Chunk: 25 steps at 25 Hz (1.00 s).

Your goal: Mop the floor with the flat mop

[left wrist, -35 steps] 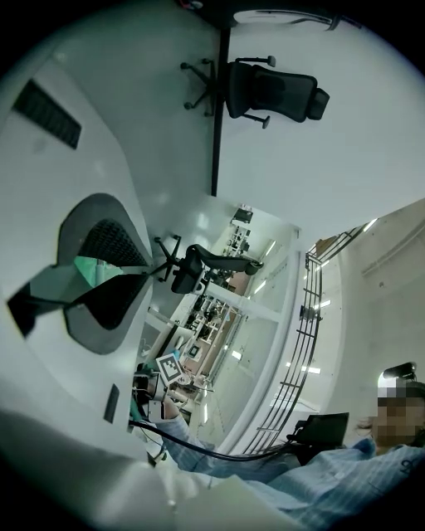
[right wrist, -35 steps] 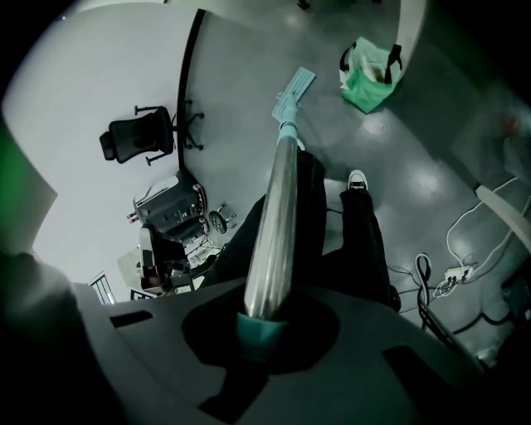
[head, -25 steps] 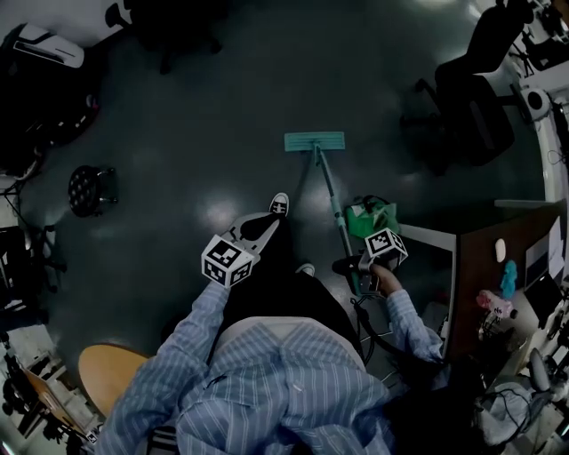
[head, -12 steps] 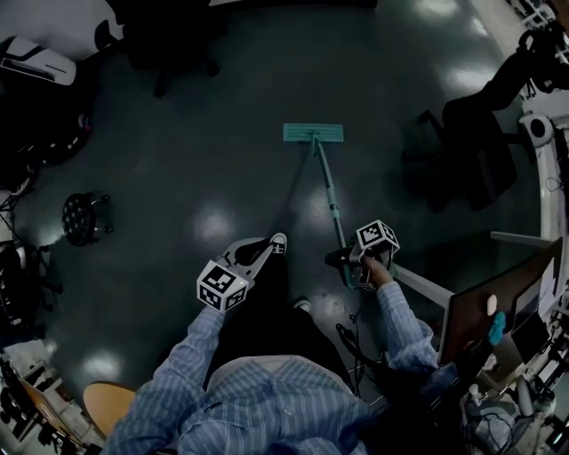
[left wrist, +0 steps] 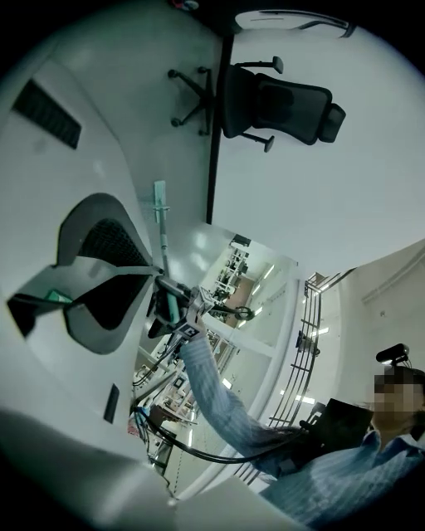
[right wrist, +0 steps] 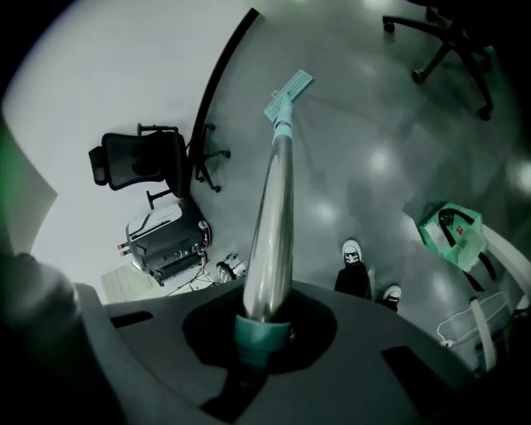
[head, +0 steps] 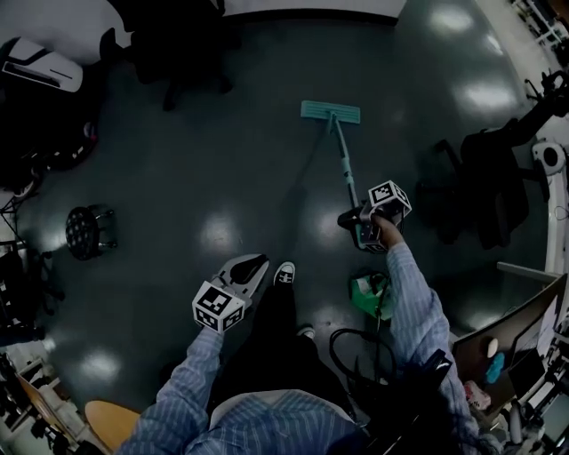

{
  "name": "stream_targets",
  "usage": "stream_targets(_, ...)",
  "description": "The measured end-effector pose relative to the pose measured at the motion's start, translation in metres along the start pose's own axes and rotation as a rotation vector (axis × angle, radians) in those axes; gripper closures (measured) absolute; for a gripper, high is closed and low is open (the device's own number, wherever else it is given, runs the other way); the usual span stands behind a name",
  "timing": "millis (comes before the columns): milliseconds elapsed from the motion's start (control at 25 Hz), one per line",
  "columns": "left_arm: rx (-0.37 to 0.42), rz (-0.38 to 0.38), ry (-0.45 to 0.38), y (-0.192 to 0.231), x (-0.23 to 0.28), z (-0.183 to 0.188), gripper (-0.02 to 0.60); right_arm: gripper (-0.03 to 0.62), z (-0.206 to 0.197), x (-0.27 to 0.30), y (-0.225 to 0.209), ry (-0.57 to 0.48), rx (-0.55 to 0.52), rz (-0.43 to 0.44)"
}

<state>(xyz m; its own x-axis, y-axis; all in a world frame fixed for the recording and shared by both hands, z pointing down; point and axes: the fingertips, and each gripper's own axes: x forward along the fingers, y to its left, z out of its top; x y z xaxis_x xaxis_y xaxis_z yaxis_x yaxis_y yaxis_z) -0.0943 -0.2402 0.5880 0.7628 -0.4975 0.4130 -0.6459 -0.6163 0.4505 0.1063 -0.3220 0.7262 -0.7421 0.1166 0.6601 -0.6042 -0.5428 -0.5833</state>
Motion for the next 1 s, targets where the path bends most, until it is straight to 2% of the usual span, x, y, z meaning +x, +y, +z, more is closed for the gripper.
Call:
stream_targets(240,-0.052,0.023,0.012,0.025,0.002,-0.014,0.551,0.585,0.100,0.004,0.062,-0.062,0.015,0.012)
stream_targets(560,-0.101,0.026,0.031,0.022,0.016,-0.040,0.551,0.585,0.174,-0.002,0.102,-0.110,0.050,0.049)
stream_targets(760,-0.114,0.024,0.036,0.025,0.008,-0.046,0.551,0.585,0.184,0.005,0.110,-0.146,0.045,0.038)
stream_targets(1000,-0.096,0.016,0.036,0.023,-0.002,-0.045,0.551,0.585,0.152,0.008,0.103,-0.137,0.071,0.051)
